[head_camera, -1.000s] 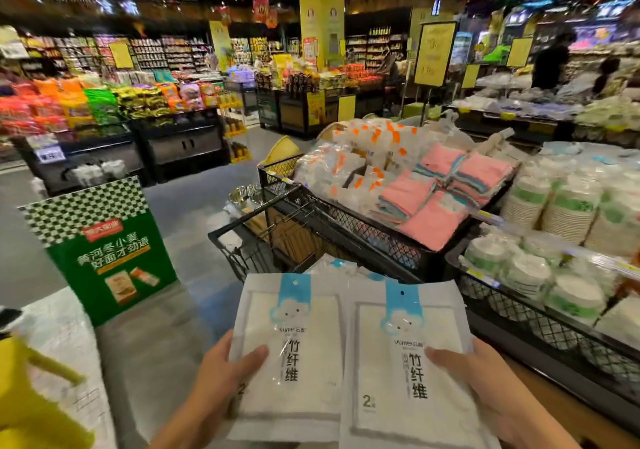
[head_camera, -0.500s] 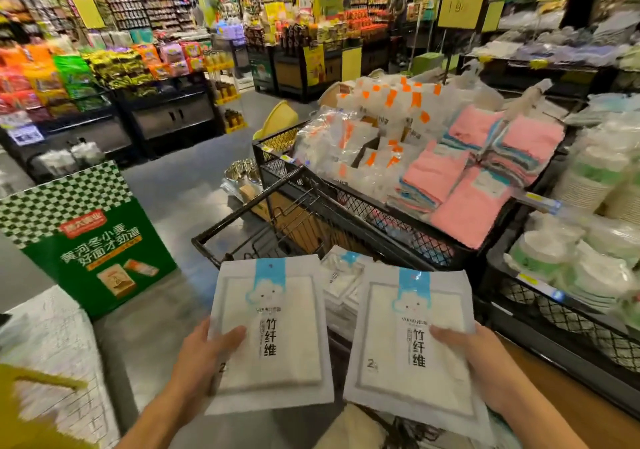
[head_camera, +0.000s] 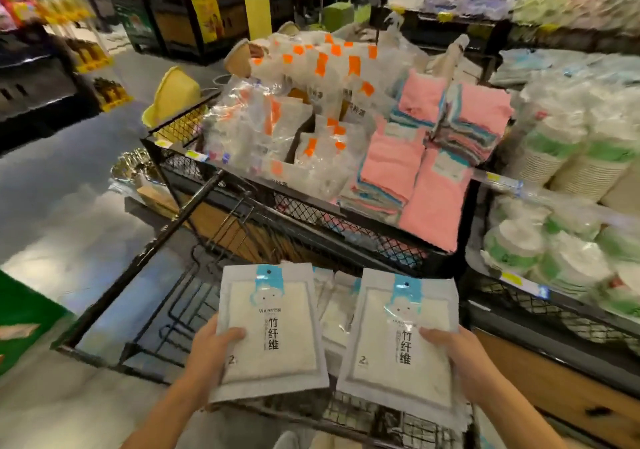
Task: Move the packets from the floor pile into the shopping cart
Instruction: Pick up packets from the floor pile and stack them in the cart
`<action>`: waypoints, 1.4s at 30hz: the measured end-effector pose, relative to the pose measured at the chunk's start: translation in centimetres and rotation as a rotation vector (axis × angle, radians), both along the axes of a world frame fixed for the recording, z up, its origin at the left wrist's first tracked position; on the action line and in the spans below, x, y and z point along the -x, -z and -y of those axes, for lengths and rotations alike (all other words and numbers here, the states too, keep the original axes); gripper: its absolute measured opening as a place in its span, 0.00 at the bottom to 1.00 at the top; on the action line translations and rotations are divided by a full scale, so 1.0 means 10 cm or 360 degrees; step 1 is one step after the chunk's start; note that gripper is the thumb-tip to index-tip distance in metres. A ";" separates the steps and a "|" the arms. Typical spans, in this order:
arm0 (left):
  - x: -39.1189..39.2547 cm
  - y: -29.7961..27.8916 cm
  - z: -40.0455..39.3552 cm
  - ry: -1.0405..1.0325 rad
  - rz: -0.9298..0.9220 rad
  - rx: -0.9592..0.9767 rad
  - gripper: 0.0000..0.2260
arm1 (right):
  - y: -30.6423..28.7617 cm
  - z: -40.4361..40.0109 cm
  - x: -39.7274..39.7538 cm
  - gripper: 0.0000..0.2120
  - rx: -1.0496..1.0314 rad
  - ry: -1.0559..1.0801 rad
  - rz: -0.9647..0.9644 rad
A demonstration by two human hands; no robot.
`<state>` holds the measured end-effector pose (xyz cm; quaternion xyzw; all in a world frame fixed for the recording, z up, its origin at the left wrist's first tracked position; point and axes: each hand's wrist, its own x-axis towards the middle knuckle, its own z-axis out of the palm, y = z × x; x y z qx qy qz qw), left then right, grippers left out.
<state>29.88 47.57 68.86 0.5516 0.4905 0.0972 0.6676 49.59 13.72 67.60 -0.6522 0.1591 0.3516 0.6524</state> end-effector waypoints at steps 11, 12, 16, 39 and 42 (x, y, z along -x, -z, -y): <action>-1.31 1.20 -1.04 0.0619 -0.0289 0.0090 0.14 | 0.82 -0.89 -0.49 0.22 0.0178 0.0135 -0.0134; -1.38 1.32 -1.08 0.0655 -0.0312 0.0099 0.14 | 0.93 -0.97 -0.54 0.22 0.0205 0.0130 -0.0140; -1.68 1.81 -1.14 0.0720 -0.0357 0.0099 0.14 | 1.40 -1.13 -0.71 0.17 0.0325 0.0089 -0.0170; -1.86 2.40 -0.95 0.1670 -0.0806 -0.2087 0.30 | 2.10 -1.70 -0.77 0.39 0.2159 -0.0425 0.0591; -1.89 2.05 -0.92 0.1718 -0.0777 -0.2112 0.27 | 1.85 -1.67 -0.78 0.34 0.2114 -0.0560 0.0809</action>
